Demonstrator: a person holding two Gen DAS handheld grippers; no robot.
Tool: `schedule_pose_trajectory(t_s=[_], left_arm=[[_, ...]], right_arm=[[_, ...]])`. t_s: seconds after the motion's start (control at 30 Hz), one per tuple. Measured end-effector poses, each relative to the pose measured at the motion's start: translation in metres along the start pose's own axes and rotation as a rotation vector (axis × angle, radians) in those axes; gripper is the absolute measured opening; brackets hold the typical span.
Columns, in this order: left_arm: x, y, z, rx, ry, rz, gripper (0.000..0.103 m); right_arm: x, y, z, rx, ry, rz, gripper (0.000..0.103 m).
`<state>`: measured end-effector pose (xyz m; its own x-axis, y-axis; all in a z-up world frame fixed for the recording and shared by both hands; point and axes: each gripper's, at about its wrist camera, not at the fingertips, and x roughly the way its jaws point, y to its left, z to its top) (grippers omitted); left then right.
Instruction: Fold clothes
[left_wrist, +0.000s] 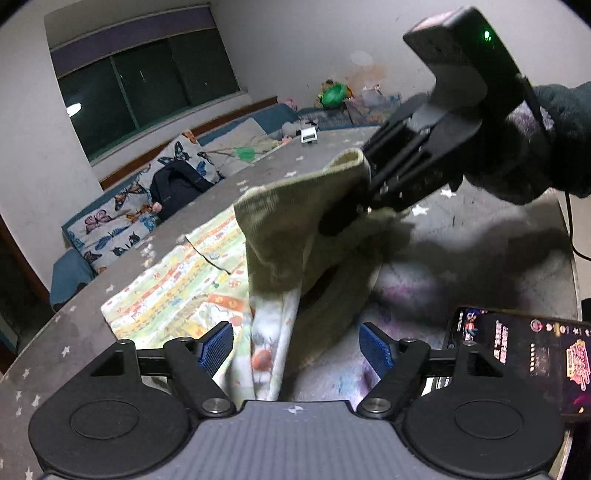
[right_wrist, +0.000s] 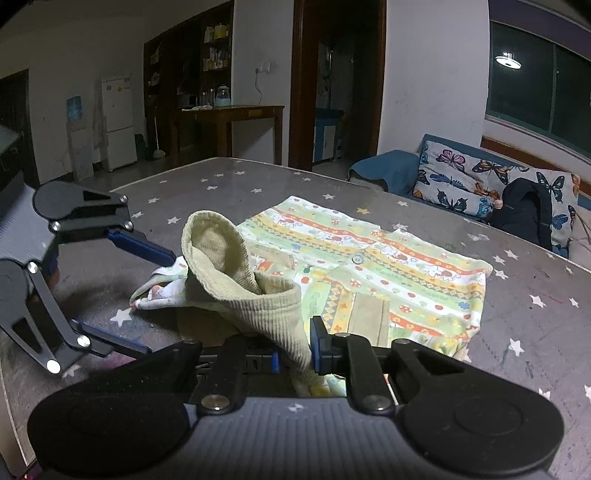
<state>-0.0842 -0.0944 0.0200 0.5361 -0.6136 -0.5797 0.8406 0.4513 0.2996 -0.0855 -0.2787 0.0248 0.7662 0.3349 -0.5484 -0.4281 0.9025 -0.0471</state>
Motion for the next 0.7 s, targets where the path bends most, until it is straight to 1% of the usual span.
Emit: schedule_pose_trajectory(t_s=[0.13,0.2,0.27,0.3,0.33,0.37,0.47,0.57,0.7], left_arm=[[0.006,0.001,-0.002,0.012,0.008,0.006,0.077],[0.008,0.003,-0.003,0.006,0.011,0.004,0.069],[0.009,0.005,-0.003,0.001,0.02,0.002,0.054],[0.01,0.006,-0.003,-0.003,0.024,-0.001,0.049],[0.01,0.008,-0.004,-0.009,0.028,0.003,0.038],[0.01,0.009,-0.004,-0.015,0.031,0.007,0.029],[0.008,0.011,-0.005,-0.033,0.028,0.011,0.02],[0.005,0.01,-0.006,-0.038,0.022,0.015,0.016],[-0.001,0.008,-0.007,-0.052,0.016,0.014,0.015]], right_arm=[[-0.001,-0.002,0.001,0.004,-0.008,-0.004,0.014],[-0.001,-0.002,0.001,0.008,-0.011,-0.005,0.014],[-0.001,-0.003,0.001,0.01,-0.014,-0.005,0.014],[-0.001,-0.003,0.001,0.012,-0.015,-0.004,0.014],[-0.002,-0.003,0.001,0.013,-0.017,-0.003,0.014],[-0.003,-0.003,0.001,0.014,-0.02,-0.001,0.014],[-0.005,-0.001,0.001,0.014,-0.024,0.002,0.013],[-0.007,0.001,-0.001,0.009,-0.029,0.006,0.01],[-0.01,0.005,-0.003,-0.005,-0.034,0.011,0.008]])
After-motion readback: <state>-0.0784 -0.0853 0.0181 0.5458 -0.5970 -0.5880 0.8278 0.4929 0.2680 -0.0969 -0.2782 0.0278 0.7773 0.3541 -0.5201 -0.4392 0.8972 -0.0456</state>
